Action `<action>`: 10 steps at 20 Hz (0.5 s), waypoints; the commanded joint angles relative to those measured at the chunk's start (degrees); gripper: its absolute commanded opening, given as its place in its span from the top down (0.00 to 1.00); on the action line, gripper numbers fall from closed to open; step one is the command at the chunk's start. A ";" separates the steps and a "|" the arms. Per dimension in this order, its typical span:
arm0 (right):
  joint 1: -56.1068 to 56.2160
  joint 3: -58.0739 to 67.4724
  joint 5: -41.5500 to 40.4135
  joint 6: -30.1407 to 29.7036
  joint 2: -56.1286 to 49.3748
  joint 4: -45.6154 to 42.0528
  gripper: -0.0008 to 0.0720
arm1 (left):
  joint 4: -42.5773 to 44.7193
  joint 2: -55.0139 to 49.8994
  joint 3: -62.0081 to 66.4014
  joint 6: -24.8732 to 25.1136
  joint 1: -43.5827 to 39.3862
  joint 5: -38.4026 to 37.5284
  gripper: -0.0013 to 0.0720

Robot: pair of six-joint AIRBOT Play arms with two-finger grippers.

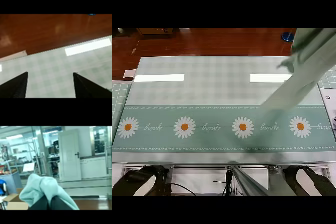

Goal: Fold the shirts.

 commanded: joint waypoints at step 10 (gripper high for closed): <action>7.45 0.35 29.66 8.57 -14.58 -6.45 0.95 | -2.27 6.58 0.42 -1.49 0.00 -8.66 0.10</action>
